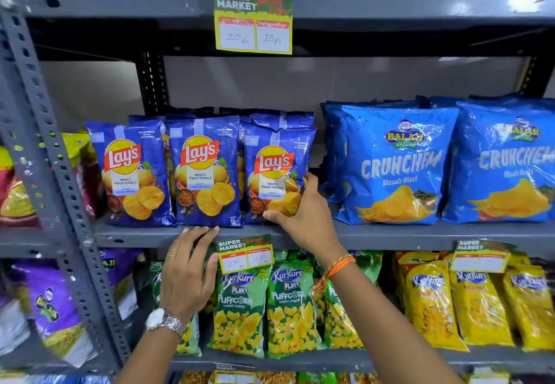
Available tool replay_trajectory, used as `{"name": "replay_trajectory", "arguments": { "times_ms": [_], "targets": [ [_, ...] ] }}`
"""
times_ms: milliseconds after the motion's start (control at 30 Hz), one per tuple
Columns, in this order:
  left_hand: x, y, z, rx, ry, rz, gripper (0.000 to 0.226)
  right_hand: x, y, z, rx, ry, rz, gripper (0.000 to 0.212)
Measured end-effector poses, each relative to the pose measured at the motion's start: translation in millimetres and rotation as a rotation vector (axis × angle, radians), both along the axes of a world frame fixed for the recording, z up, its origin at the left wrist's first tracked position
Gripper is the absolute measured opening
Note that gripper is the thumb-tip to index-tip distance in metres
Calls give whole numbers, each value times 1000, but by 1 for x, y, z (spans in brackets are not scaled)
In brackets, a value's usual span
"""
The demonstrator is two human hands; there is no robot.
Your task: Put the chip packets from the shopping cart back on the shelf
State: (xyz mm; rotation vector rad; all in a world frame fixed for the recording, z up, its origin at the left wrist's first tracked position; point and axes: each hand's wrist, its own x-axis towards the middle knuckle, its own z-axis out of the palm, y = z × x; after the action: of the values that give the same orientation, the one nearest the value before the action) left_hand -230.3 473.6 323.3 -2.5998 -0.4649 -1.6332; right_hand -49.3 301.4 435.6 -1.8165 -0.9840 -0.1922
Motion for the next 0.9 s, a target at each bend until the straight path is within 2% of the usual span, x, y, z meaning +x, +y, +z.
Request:
{"name": "replay_trajectory", "arguments": {
  "times_ms": [167, 333, 467, 667, 900],
  "targets": [
    [-1, -3, 1, -15, -14, -11, 44, 7, -1, 1, -26, 96, 57, 105],
    [-3, -7, 3, -57, 0, -6, 45, 17, 1, 12, 150, 245, 50, 71],
    [-4, -9, 5, -68, 16, -6, 46, 27, 7, 30, 283, 485, 241, 61],
    [-4, -12, 6, -74, 2, -3, 45, 34, 17, 48, 319, 492, 327, 32],
    [-4, -17, 8, -111, 11, 1, 46, 37, 22, 52, 314, 498, 279, 41]
  ]
}}
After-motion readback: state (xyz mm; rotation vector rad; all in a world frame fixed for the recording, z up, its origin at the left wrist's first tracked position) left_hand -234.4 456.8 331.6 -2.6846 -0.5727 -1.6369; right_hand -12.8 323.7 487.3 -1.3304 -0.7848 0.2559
